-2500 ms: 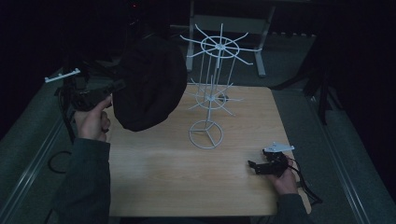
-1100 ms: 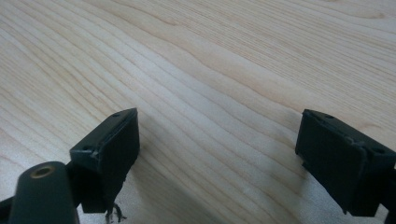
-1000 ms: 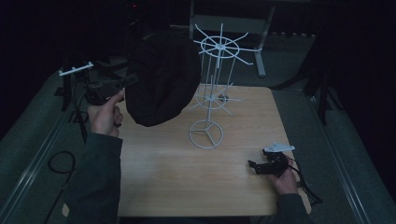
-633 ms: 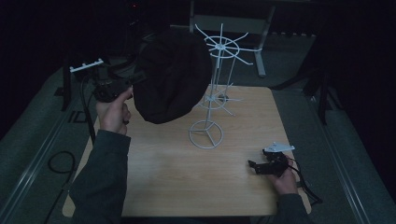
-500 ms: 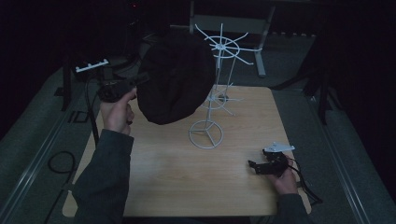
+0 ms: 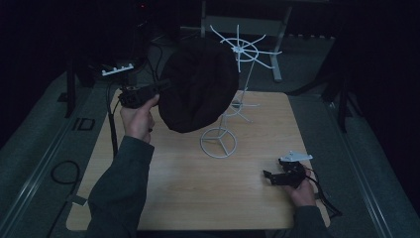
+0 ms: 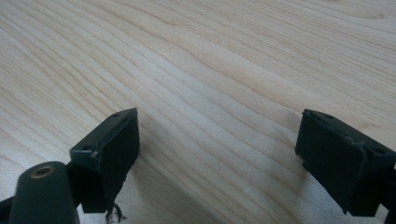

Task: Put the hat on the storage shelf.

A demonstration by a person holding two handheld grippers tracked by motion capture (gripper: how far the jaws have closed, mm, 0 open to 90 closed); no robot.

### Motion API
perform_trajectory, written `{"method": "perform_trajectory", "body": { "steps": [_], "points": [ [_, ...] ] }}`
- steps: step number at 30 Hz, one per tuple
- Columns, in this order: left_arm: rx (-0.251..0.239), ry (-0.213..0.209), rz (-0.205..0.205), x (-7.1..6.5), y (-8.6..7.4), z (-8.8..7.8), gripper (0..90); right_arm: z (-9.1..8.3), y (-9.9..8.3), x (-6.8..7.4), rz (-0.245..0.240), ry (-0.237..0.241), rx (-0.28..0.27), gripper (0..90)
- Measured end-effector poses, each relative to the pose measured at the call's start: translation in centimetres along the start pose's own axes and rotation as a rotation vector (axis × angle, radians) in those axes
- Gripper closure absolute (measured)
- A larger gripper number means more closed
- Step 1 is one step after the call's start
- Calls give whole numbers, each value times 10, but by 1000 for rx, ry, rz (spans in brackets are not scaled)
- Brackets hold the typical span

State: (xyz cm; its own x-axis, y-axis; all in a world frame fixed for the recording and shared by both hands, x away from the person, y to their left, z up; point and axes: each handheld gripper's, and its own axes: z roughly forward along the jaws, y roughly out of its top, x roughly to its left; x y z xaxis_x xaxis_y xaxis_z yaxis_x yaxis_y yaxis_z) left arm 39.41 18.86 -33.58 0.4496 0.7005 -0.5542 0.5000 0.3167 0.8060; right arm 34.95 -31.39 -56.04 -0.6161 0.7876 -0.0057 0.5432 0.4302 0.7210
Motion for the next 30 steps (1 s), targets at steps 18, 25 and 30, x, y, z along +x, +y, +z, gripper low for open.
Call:
{"method": "perform_trajectory", "body": {
  "steps": [18, 25, 30],
  "points": [
    [71, 37, 6, 7, -7, 11, 707, 0, 0, 0, 2, 2, 1, 135],
    [79, 30, 15, 5, -8, 14, 668, 0, 0, 0, 2, 2, 1, 135],
    [75, 21, 15, 5, -8, 13, 631, 0, 0, 0, 2, 2, 1, 136]
  ]
}}
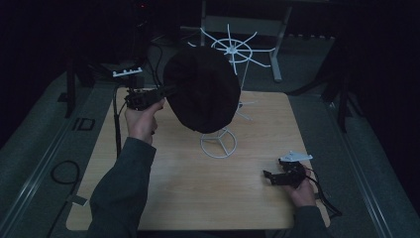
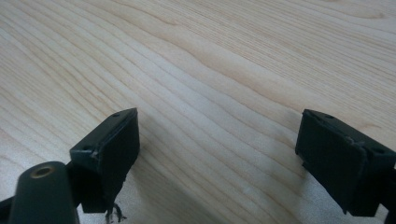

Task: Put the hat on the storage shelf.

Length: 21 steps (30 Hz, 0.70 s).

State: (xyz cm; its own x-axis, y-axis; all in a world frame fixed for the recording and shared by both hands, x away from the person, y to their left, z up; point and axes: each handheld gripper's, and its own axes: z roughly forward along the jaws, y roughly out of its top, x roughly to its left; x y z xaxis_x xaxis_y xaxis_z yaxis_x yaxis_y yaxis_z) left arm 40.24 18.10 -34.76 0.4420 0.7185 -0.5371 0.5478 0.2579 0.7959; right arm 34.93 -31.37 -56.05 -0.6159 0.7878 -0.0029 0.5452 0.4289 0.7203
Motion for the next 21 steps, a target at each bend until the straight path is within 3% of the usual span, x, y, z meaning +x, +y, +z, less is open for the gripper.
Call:
{"method": "perform_trajectory", "body": {
  "steps": [7, 14, 21],
  "points": [
    [-11, 9, 8, 0, 1, -4, 554, 0, 0, 0, 0, 0, 0, 135],
    [-15, 33, 39, 1, 2, -12, 541, 0, 0, 0, 0, -1, 0, 135],
    [6, 85, 115, -4, 0, -17, 530, 0, 0, 0, 1, -1, 0, 135]
  ]
}}
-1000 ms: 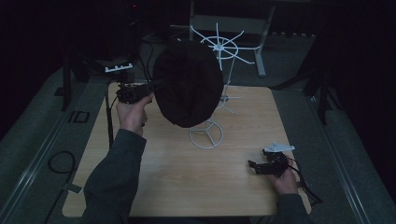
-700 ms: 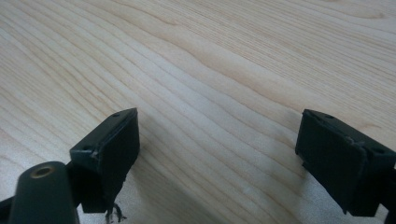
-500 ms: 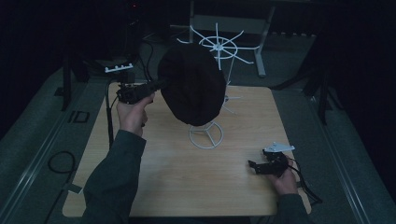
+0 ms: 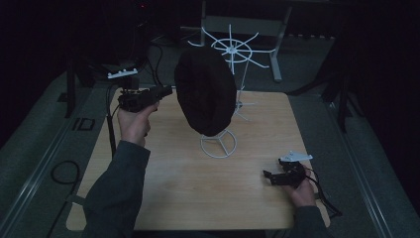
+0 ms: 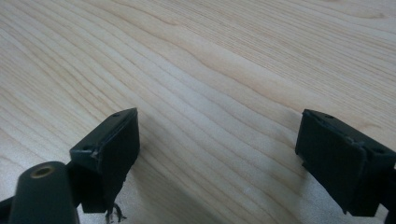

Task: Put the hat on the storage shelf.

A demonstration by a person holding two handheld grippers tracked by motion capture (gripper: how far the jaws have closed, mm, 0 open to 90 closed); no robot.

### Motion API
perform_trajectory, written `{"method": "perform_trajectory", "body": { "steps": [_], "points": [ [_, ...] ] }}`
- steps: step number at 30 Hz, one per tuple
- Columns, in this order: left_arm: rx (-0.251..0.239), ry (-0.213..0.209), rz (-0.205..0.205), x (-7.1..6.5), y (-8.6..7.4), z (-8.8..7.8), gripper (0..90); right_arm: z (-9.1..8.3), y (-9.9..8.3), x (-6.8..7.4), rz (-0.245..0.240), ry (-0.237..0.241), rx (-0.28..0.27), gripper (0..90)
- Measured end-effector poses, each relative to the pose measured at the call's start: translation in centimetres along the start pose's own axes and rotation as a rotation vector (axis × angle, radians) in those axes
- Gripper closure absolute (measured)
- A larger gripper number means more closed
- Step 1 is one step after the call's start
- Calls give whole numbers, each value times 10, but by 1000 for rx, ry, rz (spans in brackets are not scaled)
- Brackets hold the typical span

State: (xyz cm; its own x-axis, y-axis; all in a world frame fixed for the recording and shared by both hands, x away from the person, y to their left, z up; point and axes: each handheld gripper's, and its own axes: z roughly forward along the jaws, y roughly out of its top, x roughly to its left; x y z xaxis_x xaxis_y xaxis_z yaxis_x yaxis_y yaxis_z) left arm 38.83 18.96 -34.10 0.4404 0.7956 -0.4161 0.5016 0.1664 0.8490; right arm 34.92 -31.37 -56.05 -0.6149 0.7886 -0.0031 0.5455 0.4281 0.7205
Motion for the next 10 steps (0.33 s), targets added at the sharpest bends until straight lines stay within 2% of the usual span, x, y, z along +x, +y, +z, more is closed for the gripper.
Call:
{"method": "perform_trajectory", "body": {
  "steps": [5, 8, 10],
  "points": [
    [10, 27, 48, -4, -3, -4, 521, 0, 0, 0, -1, 0, 1, 136],
    [-5, 26, 41, -2, -6, -8, 521, 0, 0, 0, 0, 0, 1, 136],
    [-8, 45, 46, -1, -8, -10, 520, 0, 0, 0, 0, 0, 1, 136]
  ]
}}
